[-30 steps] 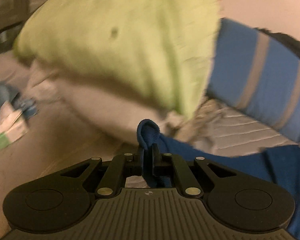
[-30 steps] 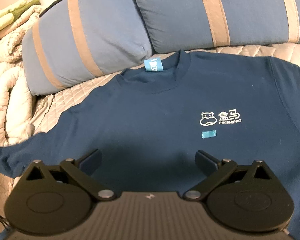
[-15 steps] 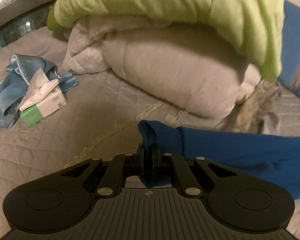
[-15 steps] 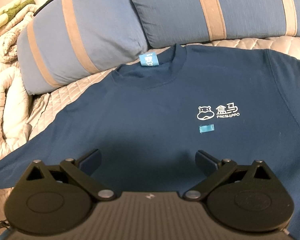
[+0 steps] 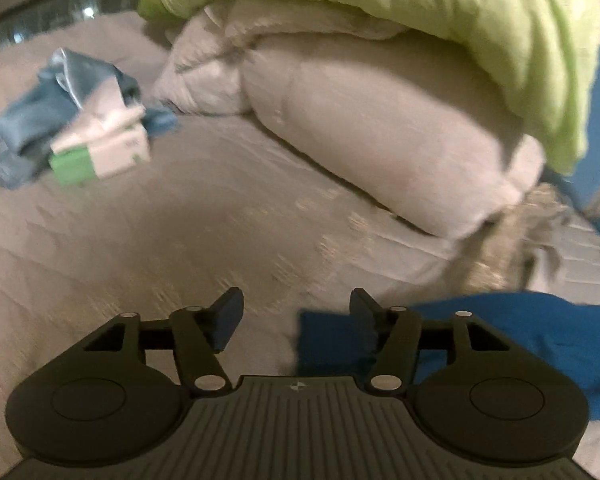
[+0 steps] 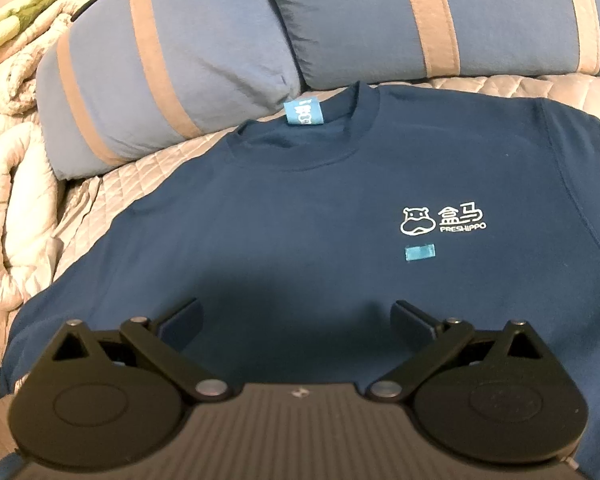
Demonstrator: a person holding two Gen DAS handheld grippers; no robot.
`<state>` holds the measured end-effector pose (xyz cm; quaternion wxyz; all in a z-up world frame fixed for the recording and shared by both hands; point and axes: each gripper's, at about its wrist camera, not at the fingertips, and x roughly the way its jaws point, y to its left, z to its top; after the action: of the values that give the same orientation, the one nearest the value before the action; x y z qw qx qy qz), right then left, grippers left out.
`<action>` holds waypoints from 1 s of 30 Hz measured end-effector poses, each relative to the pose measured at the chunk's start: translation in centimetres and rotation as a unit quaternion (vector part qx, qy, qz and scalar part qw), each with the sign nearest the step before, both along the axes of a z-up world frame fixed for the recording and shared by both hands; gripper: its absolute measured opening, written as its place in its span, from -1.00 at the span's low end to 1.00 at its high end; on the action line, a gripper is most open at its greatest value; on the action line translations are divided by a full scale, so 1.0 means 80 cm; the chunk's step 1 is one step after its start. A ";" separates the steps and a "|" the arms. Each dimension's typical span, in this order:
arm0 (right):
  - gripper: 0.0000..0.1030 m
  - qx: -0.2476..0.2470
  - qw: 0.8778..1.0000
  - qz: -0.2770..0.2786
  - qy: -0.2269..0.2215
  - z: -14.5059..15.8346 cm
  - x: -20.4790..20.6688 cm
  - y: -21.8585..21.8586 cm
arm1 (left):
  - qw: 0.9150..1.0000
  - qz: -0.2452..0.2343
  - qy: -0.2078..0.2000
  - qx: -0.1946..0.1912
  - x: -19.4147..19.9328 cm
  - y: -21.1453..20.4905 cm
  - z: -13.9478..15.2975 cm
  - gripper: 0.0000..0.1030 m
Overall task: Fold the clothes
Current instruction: 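Hold the sleeve cuff in the left gripper, stretching the sleeve straight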
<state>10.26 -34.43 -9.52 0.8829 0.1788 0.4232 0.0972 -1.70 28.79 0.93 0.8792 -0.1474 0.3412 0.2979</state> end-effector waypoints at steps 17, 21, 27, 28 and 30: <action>1.00 0.004 1.000 0.010 -0.013 0.004 -0.003 0.001 | 0.923 0.067 -0.171 -0.337 -0.069 0.015 -0.108 0.22; 1.00 -0.005 1.000 0.016 -0.026 0.008 -0.006 0.005 | 0.915 0.076 -0.190 -0.348 -0.073 0.014 -0.131 0.20; 1.00 -0.019 0.999 0.026 -0.044 0.014 -0.009 0.011 | 0.901 0.084 -0.224 -0.362 -0.080 0.007 -0.158 0.03; 1.00 -0.021 0.998 0.028 -0.047 0.015 -0.009 0.012 | 0.899 0.086 -0.226 -0.364 -0.080 0.007 -0.163 -0.01; 1.00 -0.025 0.998 0.031 -0.054 0.017 -0.011 0.014 | 0.899 0.091 -0.230 -0.360 -0.075 0.007 -0.168 -0.08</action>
<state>9.42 -33.28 -8.16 0.9051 0.1379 0.3830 0.1230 -7.72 29.39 -12.50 0.7895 -0.5487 0.1982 0.1908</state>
